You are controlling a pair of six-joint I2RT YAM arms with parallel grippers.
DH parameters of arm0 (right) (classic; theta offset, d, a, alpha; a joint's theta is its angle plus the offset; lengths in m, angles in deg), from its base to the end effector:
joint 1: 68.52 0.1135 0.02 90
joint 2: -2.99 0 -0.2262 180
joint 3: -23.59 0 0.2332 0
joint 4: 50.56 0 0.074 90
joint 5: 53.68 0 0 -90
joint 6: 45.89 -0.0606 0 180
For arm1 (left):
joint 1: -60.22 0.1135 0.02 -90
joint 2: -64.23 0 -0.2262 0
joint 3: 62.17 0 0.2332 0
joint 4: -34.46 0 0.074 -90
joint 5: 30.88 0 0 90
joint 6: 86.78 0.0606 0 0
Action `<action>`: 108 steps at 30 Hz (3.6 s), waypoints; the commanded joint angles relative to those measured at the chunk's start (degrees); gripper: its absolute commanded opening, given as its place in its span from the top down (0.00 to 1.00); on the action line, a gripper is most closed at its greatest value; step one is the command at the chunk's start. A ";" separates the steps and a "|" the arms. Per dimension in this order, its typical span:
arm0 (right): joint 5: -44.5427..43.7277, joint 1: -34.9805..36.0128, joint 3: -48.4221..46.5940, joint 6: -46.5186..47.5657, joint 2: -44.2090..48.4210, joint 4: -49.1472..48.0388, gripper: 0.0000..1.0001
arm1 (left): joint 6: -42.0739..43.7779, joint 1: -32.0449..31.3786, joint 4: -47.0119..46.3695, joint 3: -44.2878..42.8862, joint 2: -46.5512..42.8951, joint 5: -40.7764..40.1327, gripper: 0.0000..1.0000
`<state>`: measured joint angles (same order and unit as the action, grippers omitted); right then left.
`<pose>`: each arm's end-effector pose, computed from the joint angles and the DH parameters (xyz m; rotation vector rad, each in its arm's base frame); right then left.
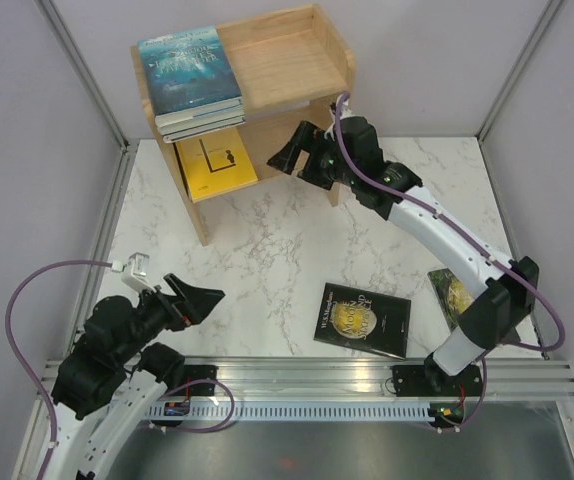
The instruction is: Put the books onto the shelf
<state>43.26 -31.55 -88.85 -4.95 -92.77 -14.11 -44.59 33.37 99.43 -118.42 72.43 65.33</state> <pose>0.3091 0.2418 0.3601 0.1308 2.0768 1.0895 0.0688 -0.0422 0.2801 -0.2829 1.9683 -0.9786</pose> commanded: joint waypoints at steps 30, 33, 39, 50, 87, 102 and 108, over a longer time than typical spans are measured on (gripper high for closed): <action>-9.75 -14.82 55.61 10.12 20.01 4.40 0.05 | -21.09 -38.96 -62.97 21.23 53.99 -3.58 0.03; -9.31 -15.44 56.58 10.38 18.86 2.99 0.07 | -21.97 -41.87 -65.44 16.22 64.01 -5.69 0.04; -8.26 -16.32 57.98 10.30 17.28 1.05 0.10 | -25.48 -43.72 -75.45 9.97 79.56 -6.04 0.06; 2.89 -16.14 69.93 3.71 19.83 -7.56 0.19 | -27.69 -42.50 -75.82 6.98 87.07 -11.66 0.08; 12.22 -3.22 79.96 -12.29 17.81 -29.27 0.21 | -5.01 -20.61 -54.46 20.16 59.64 -3.15 0.09; 12.22 -3.31 84.26 -12.90 16.40 -33.14 0.23 | -8.26 -20.61 -87.39 33.34 64.56 14.08 0.25; 11.69 -3.22 84.53 -12.64 15.79 -33.58 0.23 | -8.88 -20.70 -95.67 35.72 64.57 18.74 0.30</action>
<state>59.98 -35.30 -7.48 -20.21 -73.60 -56.05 -52.99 13.57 11.76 -83.82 136.63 77.62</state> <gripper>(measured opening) 0.771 0.702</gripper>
